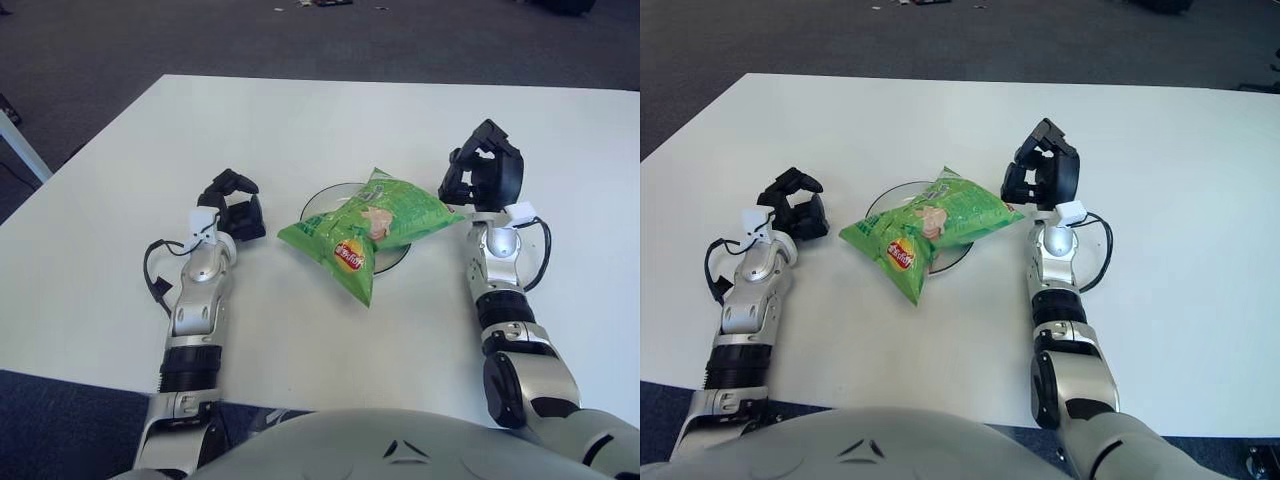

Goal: Put the snack into the plate.

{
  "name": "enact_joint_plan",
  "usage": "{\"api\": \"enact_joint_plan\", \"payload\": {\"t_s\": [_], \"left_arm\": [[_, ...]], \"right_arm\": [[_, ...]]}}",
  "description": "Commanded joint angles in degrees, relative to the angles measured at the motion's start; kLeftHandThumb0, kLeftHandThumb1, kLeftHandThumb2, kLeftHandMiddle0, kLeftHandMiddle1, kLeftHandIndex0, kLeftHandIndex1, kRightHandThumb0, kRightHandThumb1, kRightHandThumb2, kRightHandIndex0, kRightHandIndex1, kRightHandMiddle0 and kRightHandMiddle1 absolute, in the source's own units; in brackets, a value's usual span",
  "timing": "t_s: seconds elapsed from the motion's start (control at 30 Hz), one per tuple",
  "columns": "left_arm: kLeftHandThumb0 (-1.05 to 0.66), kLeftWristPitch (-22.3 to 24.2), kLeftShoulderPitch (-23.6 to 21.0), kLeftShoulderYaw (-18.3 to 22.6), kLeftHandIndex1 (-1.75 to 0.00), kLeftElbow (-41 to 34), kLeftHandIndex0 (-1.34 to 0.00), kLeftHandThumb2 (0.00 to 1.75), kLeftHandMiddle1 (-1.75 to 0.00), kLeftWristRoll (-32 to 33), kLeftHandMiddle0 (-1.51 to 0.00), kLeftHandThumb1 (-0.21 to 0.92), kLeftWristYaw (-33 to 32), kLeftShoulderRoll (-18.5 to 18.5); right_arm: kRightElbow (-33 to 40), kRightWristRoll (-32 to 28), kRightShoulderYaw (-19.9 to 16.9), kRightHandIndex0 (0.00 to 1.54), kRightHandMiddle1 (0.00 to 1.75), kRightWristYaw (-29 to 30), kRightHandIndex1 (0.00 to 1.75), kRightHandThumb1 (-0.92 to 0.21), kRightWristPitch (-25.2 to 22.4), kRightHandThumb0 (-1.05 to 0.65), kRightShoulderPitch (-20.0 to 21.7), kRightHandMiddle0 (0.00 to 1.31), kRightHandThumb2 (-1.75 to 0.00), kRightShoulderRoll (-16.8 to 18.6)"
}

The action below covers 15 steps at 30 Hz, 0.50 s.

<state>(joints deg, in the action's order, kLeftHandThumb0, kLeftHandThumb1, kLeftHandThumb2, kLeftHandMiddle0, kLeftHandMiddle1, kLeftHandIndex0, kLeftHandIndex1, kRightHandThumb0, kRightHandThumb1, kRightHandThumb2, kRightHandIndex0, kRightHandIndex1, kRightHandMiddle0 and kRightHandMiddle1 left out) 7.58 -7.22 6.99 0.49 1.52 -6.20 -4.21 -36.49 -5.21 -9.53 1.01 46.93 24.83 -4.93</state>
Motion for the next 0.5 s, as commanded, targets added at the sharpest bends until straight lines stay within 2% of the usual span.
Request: {"api": "enact_joint_plan", "payload": {"t_s": [0.0,0.47], "left_arm": [[-0.49,2.97,-1.49,-0.68,-1.75,2.94,-0.64,1.35,-1.75,-1.52,-1.34,0.29,0.00,-0.72],[-0.49,4.40,-3.44,-1.37,-1.75,5.38,-0.63,1.35,-1.75,-3.11,-1.32,0.29,-0.31,-0.77]], "right_arm": [[-6.96,0.15,0.10,1.36,1.75,-0.11,1.75,-0.07,1.37,-0.59,-9.80,0.82,-1.61,3.54],[-8.29,1.41,0.09,1.36,1.75,1.18,1.75,-0.08,1.88,-0.59,-9.25,0.82,-1.61,3.10]]}}
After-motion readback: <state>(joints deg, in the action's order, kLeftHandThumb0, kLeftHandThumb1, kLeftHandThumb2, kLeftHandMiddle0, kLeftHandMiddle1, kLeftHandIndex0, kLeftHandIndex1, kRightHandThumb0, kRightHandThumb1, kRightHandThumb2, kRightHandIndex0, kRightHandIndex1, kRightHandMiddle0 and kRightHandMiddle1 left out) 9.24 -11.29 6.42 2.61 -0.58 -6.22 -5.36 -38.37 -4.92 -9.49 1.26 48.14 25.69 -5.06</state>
